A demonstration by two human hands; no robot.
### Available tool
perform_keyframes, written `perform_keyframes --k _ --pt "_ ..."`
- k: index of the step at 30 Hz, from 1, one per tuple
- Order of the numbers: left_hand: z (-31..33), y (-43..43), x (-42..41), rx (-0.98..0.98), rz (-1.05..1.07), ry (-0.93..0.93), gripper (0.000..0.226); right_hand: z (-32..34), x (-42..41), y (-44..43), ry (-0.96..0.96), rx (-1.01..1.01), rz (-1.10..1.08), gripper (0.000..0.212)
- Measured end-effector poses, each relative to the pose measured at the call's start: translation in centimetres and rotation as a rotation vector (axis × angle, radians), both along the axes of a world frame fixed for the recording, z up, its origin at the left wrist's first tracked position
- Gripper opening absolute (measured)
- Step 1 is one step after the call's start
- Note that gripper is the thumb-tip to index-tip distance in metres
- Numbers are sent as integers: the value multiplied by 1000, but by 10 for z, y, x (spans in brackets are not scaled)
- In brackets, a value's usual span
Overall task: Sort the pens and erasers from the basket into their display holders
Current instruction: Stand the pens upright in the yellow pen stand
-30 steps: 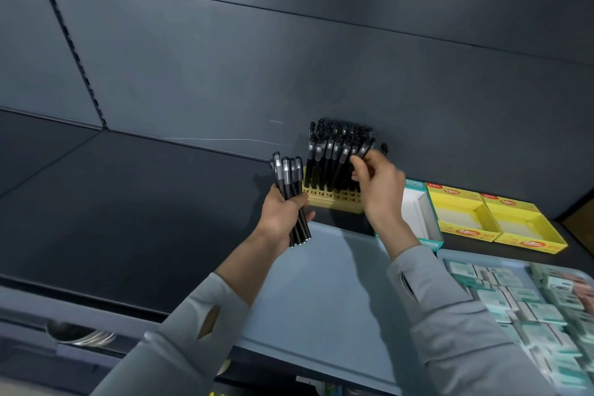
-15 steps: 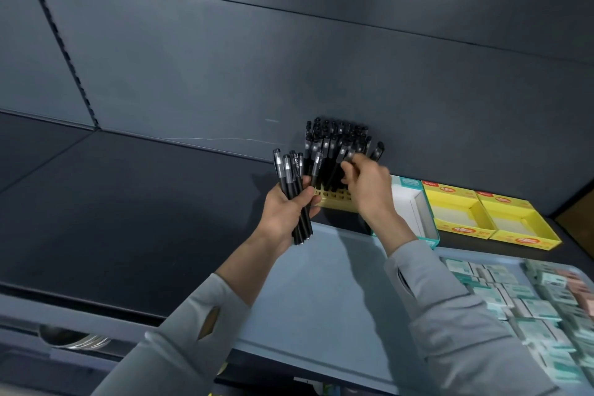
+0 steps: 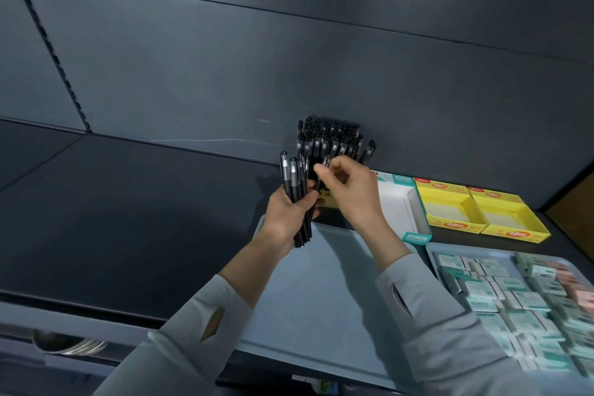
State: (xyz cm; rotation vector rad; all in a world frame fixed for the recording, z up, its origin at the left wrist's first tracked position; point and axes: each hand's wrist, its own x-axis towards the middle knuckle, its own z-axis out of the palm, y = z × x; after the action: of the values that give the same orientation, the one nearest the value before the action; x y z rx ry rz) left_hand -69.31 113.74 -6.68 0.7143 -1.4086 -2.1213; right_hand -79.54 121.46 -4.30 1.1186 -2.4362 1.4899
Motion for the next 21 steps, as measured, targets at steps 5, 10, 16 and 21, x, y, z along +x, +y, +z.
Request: perform_keyframes --k 5,10,16,21 --pt "-3 -7 3 60 57 -50 15 2 -20 8 3 -42 -167 26" --pt "-7 -12 7 56 69 -76 12 11 -32 20 279 -36 -348 21" --pt "-4 -10 7 76 52 -40 11 1 -36 11 291 -70 -286 22" --pt "1 -8 7 128 47 10 9 -9 -39 5 244 51 -242 28"
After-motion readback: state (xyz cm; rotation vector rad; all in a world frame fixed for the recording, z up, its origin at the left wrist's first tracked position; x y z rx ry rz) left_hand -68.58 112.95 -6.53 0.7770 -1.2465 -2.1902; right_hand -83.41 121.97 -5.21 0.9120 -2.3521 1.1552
